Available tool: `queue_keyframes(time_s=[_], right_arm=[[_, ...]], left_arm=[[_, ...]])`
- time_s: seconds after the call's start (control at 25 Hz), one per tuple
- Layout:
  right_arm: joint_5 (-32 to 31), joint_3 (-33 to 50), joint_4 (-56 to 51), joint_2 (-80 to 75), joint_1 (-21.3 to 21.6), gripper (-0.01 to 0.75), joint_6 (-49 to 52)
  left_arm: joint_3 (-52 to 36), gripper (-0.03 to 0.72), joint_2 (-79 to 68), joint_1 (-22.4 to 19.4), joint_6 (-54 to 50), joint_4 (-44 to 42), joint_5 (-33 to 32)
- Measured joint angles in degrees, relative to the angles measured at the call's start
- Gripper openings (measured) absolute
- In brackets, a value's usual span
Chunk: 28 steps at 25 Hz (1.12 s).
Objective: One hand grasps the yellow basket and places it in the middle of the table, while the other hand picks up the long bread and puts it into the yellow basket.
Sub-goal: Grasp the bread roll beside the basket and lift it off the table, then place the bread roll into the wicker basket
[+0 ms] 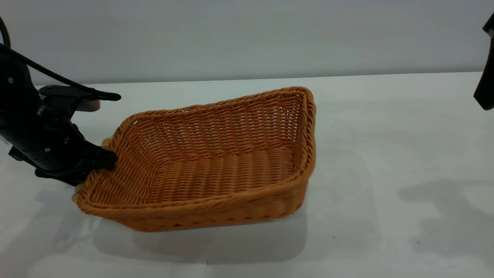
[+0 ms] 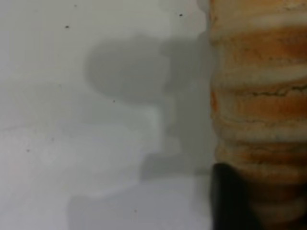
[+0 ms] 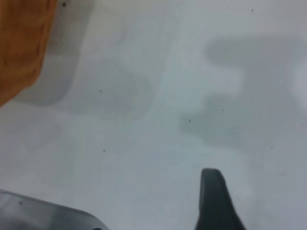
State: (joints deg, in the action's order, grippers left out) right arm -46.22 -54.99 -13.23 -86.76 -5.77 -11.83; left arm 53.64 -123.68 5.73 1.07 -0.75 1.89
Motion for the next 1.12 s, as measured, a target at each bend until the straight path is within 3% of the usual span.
queue_keyframes(time_s=[0.16, 0.2, 0.8, 1.12], right_arm=[[0.0, 0.0, 0.0, 0.0, 0.0, 0.509, 0.0], [0.0, 0.0, 0.0, 0.0, 0.0, 0.509, 0.0], [0.1, 0.0, 0.0, 0.0, 0.0, 0.509, 0.1], [0.2, 0.0, 0.0, 0.0, 0.0, 0.509, 0.1]], left_arm=[[0.0, 0.087, 0.0, 0.2, 0.4, 0.0, 0.3], [0.0, 0.064, 0.0, 0.2, 0.4, 0.0, 0.3], [-0.1, 0.063, 10.2, 0.1, 0.1, -0.1, -5.2], [-0.3, 0.061, 20.8, 0.9, 1.4, -0.3, -12.1]])
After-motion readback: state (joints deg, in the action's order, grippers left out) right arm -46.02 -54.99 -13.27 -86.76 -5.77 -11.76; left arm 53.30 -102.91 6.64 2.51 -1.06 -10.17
